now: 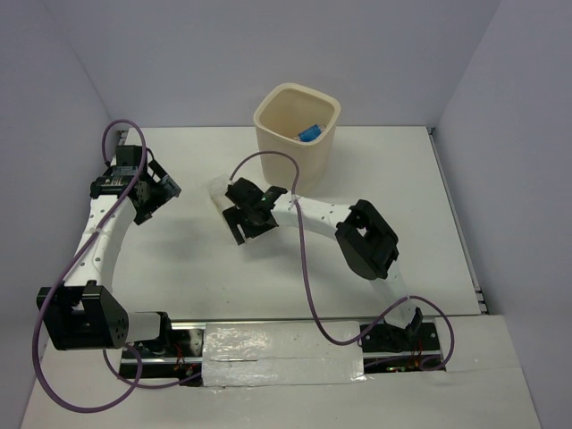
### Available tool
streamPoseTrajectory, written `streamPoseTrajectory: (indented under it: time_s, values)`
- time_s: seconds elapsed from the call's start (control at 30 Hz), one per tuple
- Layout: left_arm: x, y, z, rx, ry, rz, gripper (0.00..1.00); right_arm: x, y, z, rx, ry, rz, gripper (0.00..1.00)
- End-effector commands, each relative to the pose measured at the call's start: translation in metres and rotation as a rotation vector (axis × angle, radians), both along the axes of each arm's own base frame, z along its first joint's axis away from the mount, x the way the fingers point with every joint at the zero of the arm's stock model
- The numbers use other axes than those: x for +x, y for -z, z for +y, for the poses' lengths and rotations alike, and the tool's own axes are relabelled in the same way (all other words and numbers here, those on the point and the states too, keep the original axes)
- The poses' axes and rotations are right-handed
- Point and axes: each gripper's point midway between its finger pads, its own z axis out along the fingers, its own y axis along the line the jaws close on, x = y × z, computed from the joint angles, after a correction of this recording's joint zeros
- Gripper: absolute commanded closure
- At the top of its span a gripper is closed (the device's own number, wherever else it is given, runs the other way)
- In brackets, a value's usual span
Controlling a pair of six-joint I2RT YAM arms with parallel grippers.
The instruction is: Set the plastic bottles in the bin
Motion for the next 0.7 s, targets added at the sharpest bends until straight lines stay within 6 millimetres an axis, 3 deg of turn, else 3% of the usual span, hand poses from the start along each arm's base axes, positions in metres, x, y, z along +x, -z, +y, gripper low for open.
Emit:
streamPoseTrajectory:
  time_s: [0.0,0.37,0.57,0.67]
  values:
    - [0.000,-0.006,0.002,0.009,0.012,-0.030,0.01,0.008,-0.021,0.013,0.028,-0.041,-0.057,0.19]
    - [0.000,-0.002,0.003,0.009,0.011,-0.022,0.01,0.002,-0.003,0.012,0.016,-0.032,-0.028,0.33]
    - [-0.001,-0.002,0.004,0.010,0.008,-0.022,0.01,0.003,-0.006,0.011,0.011,-0.029,-0.045,0.56]
    - [-0.001,-0.002,0.005,0.011,0.008,-0.023,0.01,0.004,-0.017,0.006,0.003,-0.023,-0.064,0.60]
